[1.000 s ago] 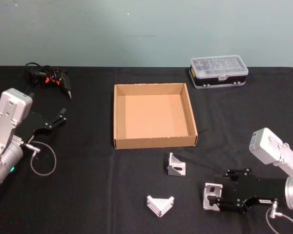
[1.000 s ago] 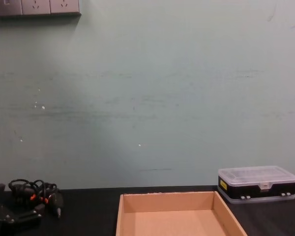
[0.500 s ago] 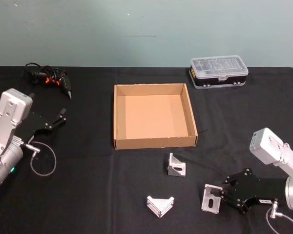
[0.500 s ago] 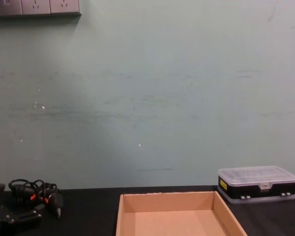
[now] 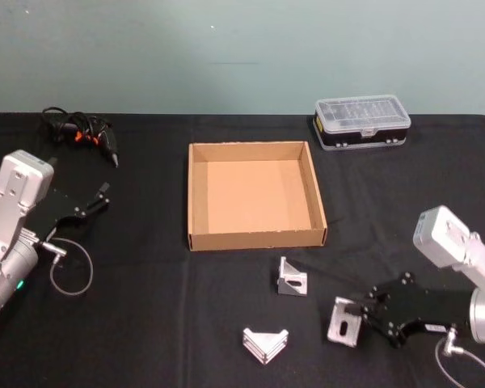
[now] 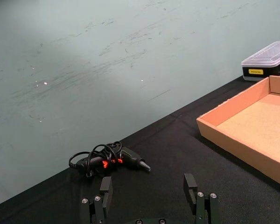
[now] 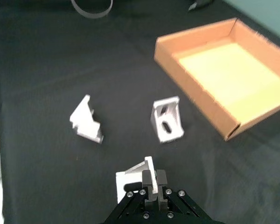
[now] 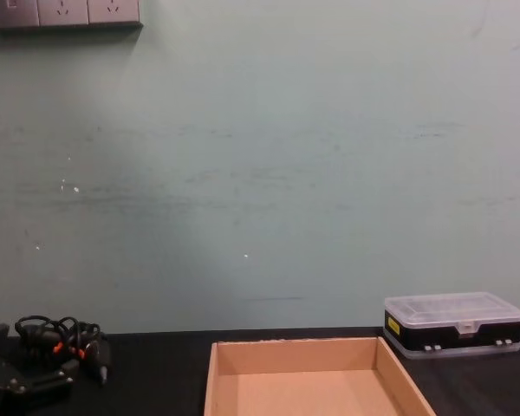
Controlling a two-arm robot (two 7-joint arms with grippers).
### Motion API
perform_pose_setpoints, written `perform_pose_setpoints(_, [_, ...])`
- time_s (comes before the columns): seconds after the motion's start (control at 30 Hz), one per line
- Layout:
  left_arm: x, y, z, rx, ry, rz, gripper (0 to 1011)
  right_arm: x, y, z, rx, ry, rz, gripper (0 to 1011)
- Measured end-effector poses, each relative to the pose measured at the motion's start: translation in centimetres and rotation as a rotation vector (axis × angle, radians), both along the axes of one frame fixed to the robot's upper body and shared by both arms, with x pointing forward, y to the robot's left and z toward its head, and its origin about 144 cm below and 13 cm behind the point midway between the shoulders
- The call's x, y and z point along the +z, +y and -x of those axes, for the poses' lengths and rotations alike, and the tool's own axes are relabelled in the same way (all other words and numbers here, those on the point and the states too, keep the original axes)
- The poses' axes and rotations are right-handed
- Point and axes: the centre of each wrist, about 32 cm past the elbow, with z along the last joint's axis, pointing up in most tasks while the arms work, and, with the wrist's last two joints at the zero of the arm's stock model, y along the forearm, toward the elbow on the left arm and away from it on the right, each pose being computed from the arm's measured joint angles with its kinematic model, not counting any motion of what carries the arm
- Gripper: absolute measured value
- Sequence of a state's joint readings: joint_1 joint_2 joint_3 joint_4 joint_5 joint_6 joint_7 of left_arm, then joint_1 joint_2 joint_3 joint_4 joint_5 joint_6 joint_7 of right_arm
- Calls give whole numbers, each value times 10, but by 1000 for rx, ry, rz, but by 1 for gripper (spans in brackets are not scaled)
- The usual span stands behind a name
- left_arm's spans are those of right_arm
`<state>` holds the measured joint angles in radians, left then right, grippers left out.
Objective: Use one hand to pick up the angle iron from the table and place it into the box.
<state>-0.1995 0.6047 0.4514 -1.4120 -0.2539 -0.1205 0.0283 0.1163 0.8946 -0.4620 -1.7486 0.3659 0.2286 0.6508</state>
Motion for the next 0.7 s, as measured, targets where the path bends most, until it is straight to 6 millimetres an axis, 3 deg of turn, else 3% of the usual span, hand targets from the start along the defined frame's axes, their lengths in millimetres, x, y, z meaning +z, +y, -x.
perform_pose_setpoints(0.33, [0, 0, 0, 0, 0, 0, 1000, 34, 26, -26, -20, -75, -72, 62])
perform_pose_setpoints(0.47, [0, 0, 0, 0, 0, 0, 1000, 43, 41, -50, -61, -85, -110, 64])
perform_pose_setpoints(0.7, [0, 0, 0, 0, 0, 0, 1000, 40, 62, -91, -161, -74, -163, 64])
